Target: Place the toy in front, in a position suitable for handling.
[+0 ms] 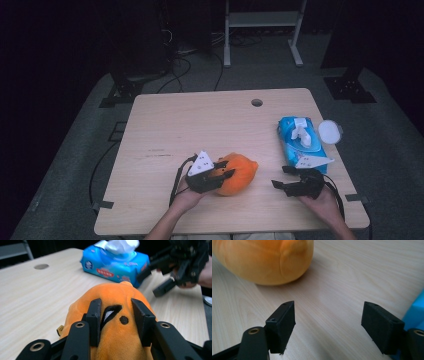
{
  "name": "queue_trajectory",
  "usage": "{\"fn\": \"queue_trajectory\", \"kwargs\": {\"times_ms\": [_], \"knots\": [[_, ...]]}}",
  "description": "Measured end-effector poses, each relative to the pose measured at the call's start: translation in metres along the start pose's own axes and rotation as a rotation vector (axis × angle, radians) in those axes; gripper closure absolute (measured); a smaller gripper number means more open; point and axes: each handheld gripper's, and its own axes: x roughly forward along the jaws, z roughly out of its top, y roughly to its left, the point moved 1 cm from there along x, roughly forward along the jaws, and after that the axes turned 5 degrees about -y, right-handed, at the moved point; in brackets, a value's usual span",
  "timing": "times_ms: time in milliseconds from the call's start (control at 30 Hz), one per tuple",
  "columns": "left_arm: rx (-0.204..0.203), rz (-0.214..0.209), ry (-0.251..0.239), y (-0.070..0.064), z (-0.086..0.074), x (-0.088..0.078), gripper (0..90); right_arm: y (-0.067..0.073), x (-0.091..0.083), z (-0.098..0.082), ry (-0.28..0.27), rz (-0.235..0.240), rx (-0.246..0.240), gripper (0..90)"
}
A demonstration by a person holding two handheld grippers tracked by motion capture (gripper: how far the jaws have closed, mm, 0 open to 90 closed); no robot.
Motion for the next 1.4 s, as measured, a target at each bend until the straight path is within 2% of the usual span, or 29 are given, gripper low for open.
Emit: {"fn": "queue_trajectory", "kwargs": {"times_ms": [133,233,267,333,400,467,500,533,633,667,700,733,800,900,933,967,1067,1167,1233,1333,1367,1400], "knots": [[0.004,-0.035,0.008,-0.002,-0.004,0.001,59.7,0.0,-0.004,0.003,-0.026,-0.006,0.0,26.5],[0.012,-0.047,0.027,-0.003,-0.004,0.001,50.6,0.003,-0.011,0.011,-0.075,-0.007,-0.007,26.5],[0.012,-0.049,0.032,-0.004,-0.004,0.0,44.0,0.001,-0.016,0.018,-0.103,-0.022,-0.021,26.4],[0.016,-0.053,0.041,-0.007,-0.002,-0.001,40.8,0.0,-0.018,0.021,-0.115,-0.032,-0.024,26.5],[0.022,-0.046,0.041,-0.008,0.001,-0.003,34.0,-0.006,-0.024,0.027,-0.132,-0.054,-0.025,26.5],[0.014,-0.041,0.031,-0.009,0.005,-0.005,25.9,-0.017,-0.03,0.033,-0.145,-0.09,-0.025,26.5],[0.01,-0.035,0.026,-0.009,0.006,-0.006,25.9,-0.017,-0.03,0.033,-0.145,-0.09,-0.025,26.5],[-0.007,-0.026,0.017,-0.008,0.008,-0.008,21.5,-0.024,-0.034,0.039,-0.168,-0.109,-0.02,28.0],[-0.016,-0.007,0.023,-0.006,0.007,-0.01,19.9,-0.031,-0.037,0.046,-0.185,-0.13,-0.021,28.0],[-0.022,0.001,0.025,-0.004,0.006,-0.011,19.0,-0.038,-0.039,0.053,-0.191,-0.161,-0.035,28.4],[-0.038,0.02,0.025,-0.001,0.006,-0.014,18.4,-0.04,-0.039,0.056,-0.194,-0.171,-0.035,28.5],[-0.038,0.02,0.025,-0.001,0.006,-0.014,18.0,-0.04,-0.039,0.056,-0.194,-0.171,-0.035,28.5],[-0.055,0.037,0.02,0.003,0.005,-0.018,18.0,-0.051,-0.04,0.064,-0.2,-0.21,-0.041,28.7],[-0.08,0.056,0.025,0.008,0.001,-0.022,19.8,-0.062,-0.04,0.069,-0.2,-0.245,-0.031,30.6],[-0.085,0.057,0.031,0.01,-0.001,-0.023,19.8,-0.062,-0.04,0.069,-0.2,-0.245,-0.031,30.6],[-0.092,0.058,0.03,0.012,-0.003,-0.023,20.5,-0.07,-0.04,0.071,-0.196,-0.269,-0.015,31.6],[-0.12,0.052,0.025,0.016,-0.006,-0.025,21.0,-0.077,-0.037,0.071,-0.185,-0.279,0.008,33.0],[-0.126,0.038,0.039,0.016,-0.009,-0.024,23.0,-0.088,-0.027,0.07,-0.161,-0.294,0.043,36.6],[-0.131,0.024,0.057,0.015,-0.013,-0.022,23.2,-0.09,-0.024,0.069,-0.153,-0.3,0.049,37.6],[-0.159,-0.027,0.08,0.011,-0.021,-0.015,23.5,-0.097,-0.016,0.063,-0.122,-0.339,0.075,42.3],[-0.159,-0.027,0.08,0.011,-0.021,-0.015,23.7,-0.097,-0.016,0.063,-0.122,-0.339,0.075,42.3],[-0.149,-0.034,0.083,0.009,-0.021,-0.013,23.9,-0.1,-0.012,0.058,-0.107,-0.369,0.085,46.7]]}}
